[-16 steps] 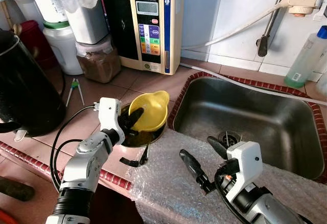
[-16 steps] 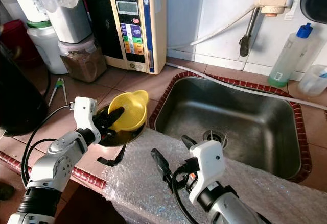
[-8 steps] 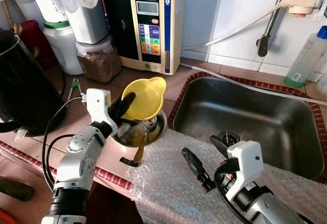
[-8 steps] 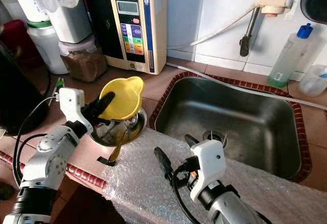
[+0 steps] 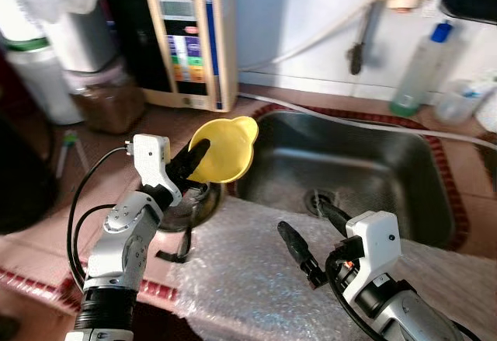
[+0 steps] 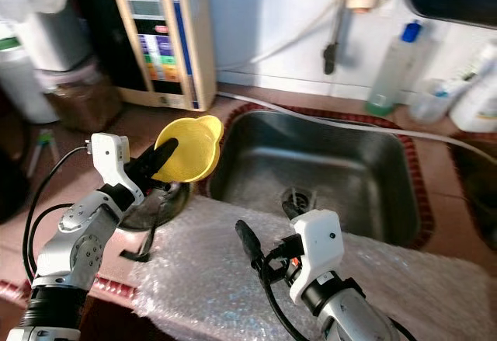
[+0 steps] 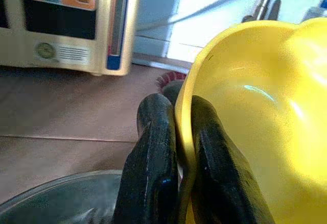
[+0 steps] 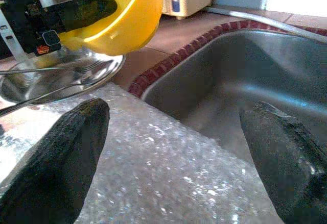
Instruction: Kitchen organization
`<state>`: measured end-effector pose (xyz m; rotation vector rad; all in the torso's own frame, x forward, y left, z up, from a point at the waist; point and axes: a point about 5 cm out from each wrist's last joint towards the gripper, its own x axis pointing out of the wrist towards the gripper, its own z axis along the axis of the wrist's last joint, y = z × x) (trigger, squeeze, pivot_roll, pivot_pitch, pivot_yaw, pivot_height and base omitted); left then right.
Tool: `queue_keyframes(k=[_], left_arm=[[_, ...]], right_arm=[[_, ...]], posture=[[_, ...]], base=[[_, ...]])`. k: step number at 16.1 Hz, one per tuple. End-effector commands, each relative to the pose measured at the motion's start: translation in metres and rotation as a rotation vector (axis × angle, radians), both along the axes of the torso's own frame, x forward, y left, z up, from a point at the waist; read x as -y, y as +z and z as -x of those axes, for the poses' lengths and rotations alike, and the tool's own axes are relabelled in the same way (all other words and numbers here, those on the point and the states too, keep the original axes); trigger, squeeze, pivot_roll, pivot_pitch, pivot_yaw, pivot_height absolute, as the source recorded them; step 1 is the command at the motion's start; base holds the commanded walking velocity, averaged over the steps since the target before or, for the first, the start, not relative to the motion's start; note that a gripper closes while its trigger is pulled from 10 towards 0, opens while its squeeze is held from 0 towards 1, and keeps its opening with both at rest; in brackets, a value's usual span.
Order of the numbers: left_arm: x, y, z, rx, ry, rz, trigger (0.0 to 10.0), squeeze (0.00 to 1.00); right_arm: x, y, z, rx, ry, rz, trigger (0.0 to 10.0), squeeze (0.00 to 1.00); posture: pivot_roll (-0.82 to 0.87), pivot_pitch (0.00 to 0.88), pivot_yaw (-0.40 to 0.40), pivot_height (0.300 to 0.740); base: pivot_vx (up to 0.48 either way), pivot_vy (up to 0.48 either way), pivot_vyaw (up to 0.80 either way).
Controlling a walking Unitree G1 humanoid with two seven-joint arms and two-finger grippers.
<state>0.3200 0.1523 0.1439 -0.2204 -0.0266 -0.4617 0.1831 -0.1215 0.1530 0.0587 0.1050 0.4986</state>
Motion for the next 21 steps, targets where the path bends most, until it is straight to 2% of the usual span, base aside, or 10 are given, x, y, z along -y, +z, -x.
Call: queue_keyframes(k=[1,5,9,12,15,16,18,21], left_arm=[[-0.002,0.005,0.002,0.03,0.003,-0.009,0.0,0.0],[-0.003,0.007,0.003,0.041,0.006,-0.015,0.0,0.0],[0.003,0.006,0.022,0.093,-0.038,-0.075,0.0,0.0],[0.009,0.013,0.029,0.191,-0.092,-0.168,0.0,0.0],[0.015,0.02,0.029,0.27,-0.116,-0.24,0.0,0.0],[0.02,0.021,0.03,0.294,-0.148,-0.261,0.0,0.0],[0.029,0.02,0.03,0.307,-0.188,-0.272,0.0,0.0],[0.038,0.022,0.03,0.331,-0.218,-0.276,0.0,0.0]], right_arm=[[0.002,-0.001,0.0,-0.008,-0.006,0.007,10.0,0.0],[0.001,-0.003,-0.001,-0.013,0.0,0.007,10.0,0.0],[0.003,-0.002,-0.002,0.006,-0.024,0.017,10.0,0.0],[0.02,0.012,-0.021,0.123,-0.22,0.052,10.0,0.0],[0.026,0.028,-0.036,0.176,-0.287,0.021,10.0,0.0],[0.024,0.032,-0.04,0.19,-0.291,0.004,10.0,0.0],[0.008,0.042,-0.05,0.214,-0.255,-0.059,10.0,0.0],[-0.008,0.046,-0.05,0.194,-0.171,-0.124,10.0,0.0]], posture=[[-0.09,0.037,0.05,0.74],[-0.09,0.04,0.049,0.74],[-0.08,0.047,0.044,0.74],[-0.08,0.048,0.039,0.74],[-0.08,0.044,0.04,0.74],[-0.08,0.042,0.042,0.74],[-0.08,0.04,0.045,0.74],[-0.08,0.039,0.047,0.74]], base=[[0.0,0.0,-0.77],[0.0,0.0,-0.78],[0.0,0.0,0.0],[0.0,0.0,0.0],[0.0,0.0,0.0],[0.0,0.0,0.0],[0.0,0.0,0.0],[0.0,0.0,0.0]])
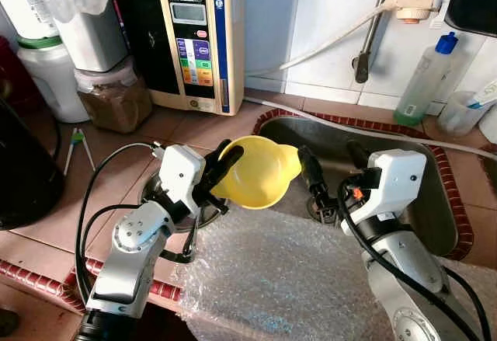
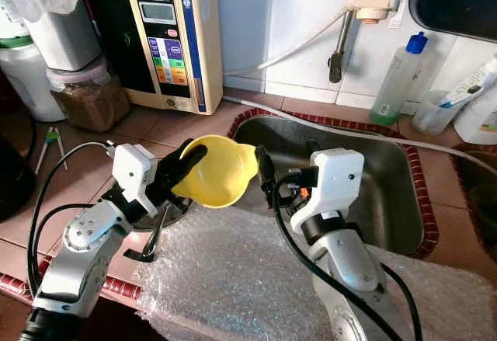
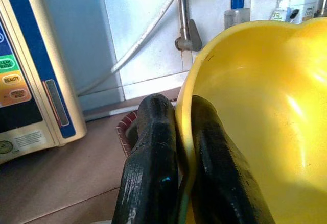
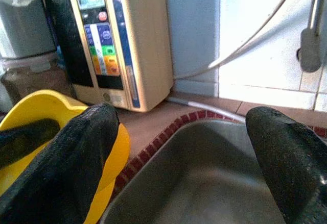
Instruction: Kitchen organization
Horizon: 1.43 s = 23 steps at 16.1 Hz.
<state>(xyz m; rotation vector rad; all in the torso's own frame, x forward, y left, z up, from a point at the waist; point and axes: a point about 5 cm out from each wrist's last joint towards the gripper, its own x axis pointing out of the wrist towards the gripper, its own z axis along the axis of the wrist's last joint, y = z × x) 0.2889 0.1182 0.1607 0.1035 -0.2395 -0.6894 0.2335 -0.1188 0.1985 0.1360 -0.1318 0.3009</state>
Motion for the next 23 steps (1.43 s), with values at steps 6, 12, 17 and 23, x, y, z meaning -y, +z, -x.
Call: queue_keyframes(k=[6,12,17,23], left_arm=[[0.02,0.012,0.002,0.081,-0.076,0.011,0.0,0.0],[0.02,0.013,0.002,0.084,-0.063,0.015,0.0,0.0],[0.021,0.013,0.0,0.082,-0.051,0.017,0.0,0.0],[0.023,0.013,0.0,0.082,-0.053,0.02,0.0,0.0]], right_arm=[[-0.024,-0.009,-0.019,-0.075,0.096,-0.048,10.0,0.0],[-0.037,-0.016,-0.033,-0.143,0.101,-0.055,0.0,0.0],[-0.041,-0.024,-0.033,-0.194,0.122,-0.052,0.0,0.0],[-0.042,-0.028,-0.033,-0.237,0.132,-0.045,0.0,0.0]], posture=[[-0.08,0.036,0.048,0.74],[-0.07,0.042,0.044,0.74],[-0.07,0.051,0.048,0.74],[-0.08,0.058,0.051,0.74]], base=[[0.0,0.0,0.0],[0.0,0.0,0.0],[0.0,0.0,0.0],[0.0,0.0,0.0]])
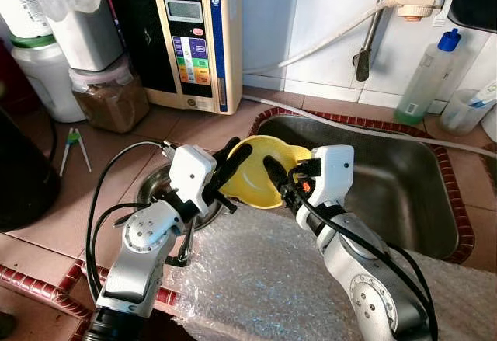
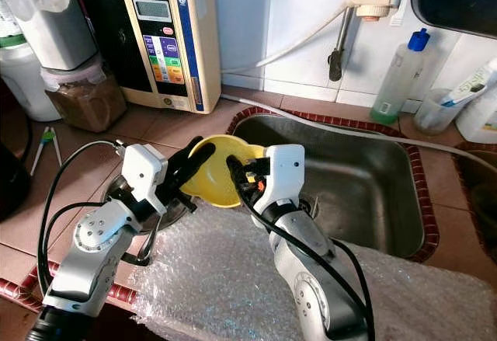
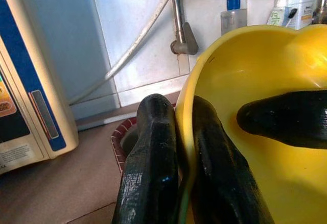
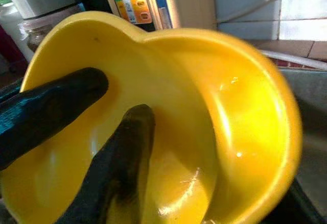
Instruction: Kitchen organization
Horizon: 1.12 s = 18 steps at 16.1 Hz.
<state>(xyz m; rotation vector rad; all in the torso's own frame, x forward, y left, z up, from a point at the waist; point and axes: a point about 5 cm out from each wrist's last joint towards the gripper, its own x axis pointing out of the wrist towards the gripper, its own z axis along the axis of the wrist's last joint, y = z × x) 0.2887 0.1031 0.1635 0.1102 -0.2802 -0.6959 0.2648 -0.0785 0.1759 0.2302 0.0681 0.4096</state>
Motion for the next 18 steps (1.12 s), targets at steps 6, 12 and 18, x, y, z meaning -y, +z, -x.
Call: queue_keyframes(k=[6,12,18], left_arm=[[0.008,0.011,-0.002,0.043,-0.043,0.011,0.0,0.0],[0.011,0.011,-0.003,0.045,-0.038,0.008,2.0,0.0],[0.015,0.015,-0.001,0.029,-0.1,0.049,10.0,1.0]], right_arm=[[0.002,-0.007,-0.007,-0.053,-0.037,0.028,0.0,0.0],[0.009,-0.01,-0.008,-0.063,-0.083,0.029,0.0,0.0],[0.012,-0.011,-0.011,-0.057,-0.12,0.028,0.0,0.0]], posture=[[-0.07,0.054,0.06,0.74],[-0.07,0.054,0.058,0.74],[-0.06,0.051,0.064,0.74]], base=[[0.0,0.0,0.0],[0.0,0.0,0.0],[0.0,0.0,0.0]])
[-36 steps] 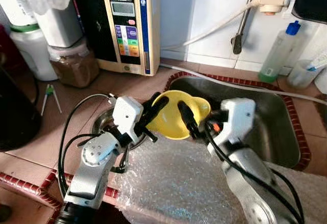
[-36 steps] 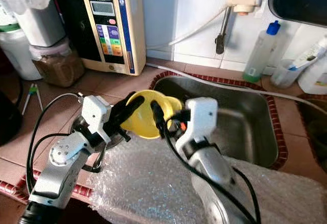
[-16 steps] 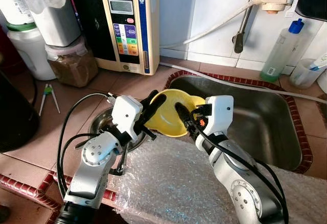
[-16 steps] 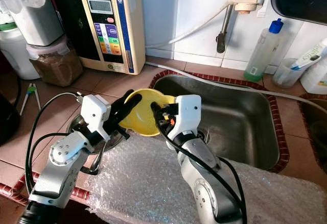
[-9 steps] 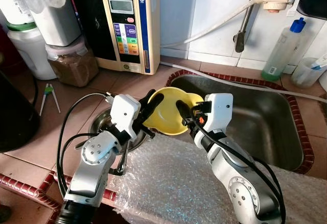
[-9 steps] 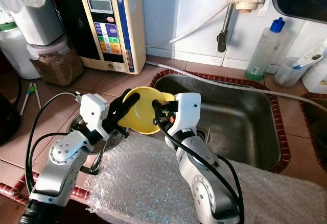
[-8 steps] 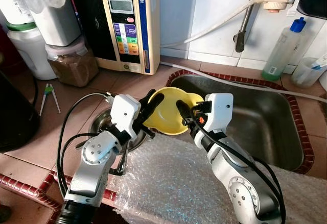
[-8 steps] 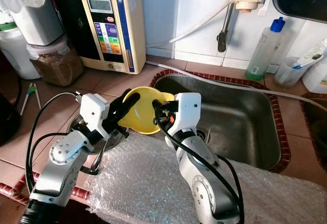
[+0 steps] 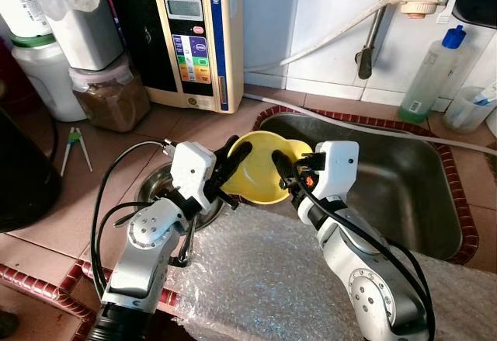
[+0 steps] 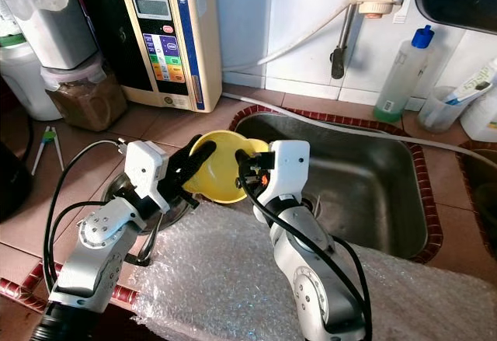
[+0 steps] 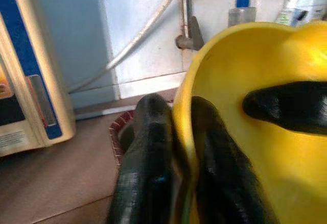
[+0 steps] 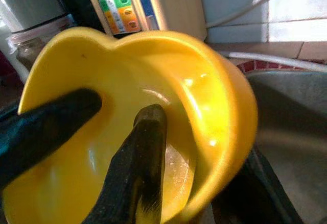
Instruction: Kitchen organization
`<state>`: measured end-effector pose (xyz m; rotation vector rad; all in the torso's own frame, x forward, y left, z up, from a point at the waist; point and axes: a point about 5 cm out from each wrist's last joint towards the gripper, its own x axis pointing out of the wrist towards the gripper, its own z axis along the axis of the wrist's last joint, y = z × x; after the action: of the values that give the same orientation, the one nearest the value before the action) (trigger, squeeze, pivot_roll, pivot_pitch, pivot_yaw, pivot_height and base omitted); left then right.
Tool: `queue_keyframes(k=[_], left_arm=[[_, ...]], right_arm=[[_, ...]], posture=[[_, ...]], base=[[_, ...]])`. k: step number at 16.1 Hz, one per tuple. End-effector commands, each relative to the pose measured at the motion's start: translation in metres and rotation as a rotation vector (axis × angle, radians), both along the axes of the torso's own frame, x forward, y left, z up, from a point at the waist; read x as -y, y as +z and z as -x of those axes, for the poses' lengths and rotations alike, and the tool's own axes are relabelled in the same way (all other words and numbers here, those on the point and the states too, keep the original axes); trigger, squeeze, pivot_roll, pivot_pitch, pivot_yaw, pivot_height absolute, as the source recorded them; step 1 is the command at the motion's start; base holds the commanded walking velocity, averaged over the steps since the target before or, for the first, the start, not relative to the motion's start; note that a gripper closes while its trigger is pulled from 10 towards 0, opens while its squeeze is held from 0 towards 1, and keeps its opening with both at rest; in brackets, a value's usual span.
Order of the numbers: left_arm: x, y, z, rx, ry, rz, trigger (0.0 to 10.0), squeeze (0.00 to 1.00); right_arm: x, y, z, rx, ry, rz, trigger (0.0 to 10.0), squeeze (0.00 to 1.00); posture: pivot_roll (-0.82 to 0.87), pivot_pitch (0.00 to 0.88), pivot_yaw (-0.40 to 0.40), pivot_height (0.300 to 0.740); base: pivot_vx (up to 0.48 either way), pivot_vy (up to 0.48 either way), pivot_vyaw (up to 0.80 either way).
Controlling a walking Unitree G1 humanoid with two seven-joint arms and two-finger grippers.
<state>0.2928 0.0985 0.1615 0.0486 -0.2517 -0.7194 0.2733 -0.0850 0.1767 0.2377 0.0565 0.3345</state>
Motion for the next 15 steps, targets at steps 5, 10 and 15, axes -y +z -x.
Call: queue_keyframes(k=[5,10,15], left_arm=[[0.011,0.018,0.002,0.083,-0.081,0.004,10.0,1.0],[0.008,0.003,0.006,-0.006,-0.187,-0.077,10.0,1.0],[0.007,-0.01,0.011,-0.134,-0.358,-0.2,10.0,1.0]], right_arm=[[0.016,-0.013,-0.01,-0.05,-0.125,0.066,0.0,0.0],[0.059,-0.022,-0.026,-0.035,-0.345,0.228,0.0,0.0],[0.122,-0.031,-0.027,-0.037,-0.537,0.369,0.0,0.0]], posture=[[-0.06,0.046,0.062,0.74],[-0.05,0.045,0.066,0.74],[-0.04,0.058,0.075,0.74]], base=[[0.0,0.0,0.0],[0.0,0.0,0.0],[0.0,0.0,0.0]])
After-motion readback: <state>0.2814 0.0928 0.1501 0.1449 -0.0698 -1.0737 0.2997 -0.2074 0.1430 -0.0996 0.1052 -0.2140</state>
